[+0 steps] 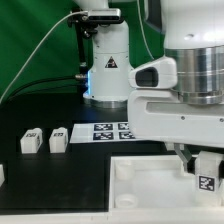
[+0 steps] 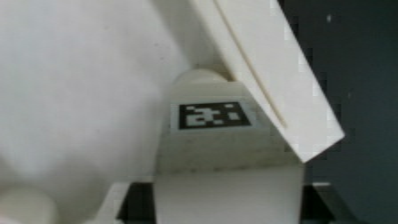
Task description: Assemble one leg
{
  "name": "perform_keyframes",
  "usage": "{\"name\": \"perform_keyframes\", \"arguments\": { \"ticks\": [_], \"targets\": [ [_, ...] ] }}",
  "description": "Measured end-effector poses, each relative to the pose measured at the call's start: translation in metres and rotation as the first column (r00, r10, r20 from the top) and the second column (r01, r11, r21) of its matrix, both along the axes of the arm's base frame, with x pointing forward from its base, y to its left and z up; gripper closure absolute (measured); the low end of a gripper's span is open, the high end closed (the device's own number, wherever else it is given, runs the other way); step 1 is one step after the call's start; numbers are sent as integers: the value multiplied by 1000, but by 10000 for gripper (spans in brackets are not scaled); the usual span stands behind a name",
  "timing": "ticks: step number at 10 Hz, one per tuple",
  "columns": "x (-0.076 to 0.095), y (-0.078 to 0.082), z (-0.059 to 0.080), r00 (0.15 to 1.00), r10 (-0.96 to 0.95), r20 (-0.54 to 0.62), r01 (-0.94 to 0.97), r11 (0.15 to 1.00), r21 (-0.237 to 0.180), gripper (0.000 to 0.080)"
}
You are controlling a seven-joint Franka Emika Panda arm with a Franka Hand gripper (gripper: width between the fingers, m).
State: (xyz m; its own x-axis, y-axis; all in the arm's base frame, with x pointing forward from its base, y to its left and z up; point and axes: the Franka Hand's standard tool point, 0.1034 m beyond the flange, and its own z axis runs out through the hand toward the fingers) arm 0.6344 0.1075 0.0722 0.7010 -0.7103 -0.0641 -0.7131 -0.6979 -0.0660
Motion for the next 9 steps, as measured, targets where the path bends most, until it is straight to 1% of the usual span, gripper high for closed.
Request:
{"name": "perform_keyframes", "arguments": {
  "ticks": [1,2,3,4,5,6,7,8,9],
  "targets": [
    [0,0,1,971,-231,-54,232,973,0,502],
    [-1,2,1,882,-459,-110,461,887,-3,502],
    [-1,2,1,759,-635,-146,641,768,-5,502],
    [-2,4,2,710,-685,-161,692,722,-19,502],
    [-2,4,2,637,-753,-164,759,650,-36,502],
    [-2,3,2,612,-774,-161,780,625,-38,502],
    [-3,2,1,634,-758,-153,764,645,-30,502],
    [-3,2,1,640,-753,-153,759,651,-30,399],
    [-4,2,0,648,-746,-152,751,659,-29,399]
  ]
}}
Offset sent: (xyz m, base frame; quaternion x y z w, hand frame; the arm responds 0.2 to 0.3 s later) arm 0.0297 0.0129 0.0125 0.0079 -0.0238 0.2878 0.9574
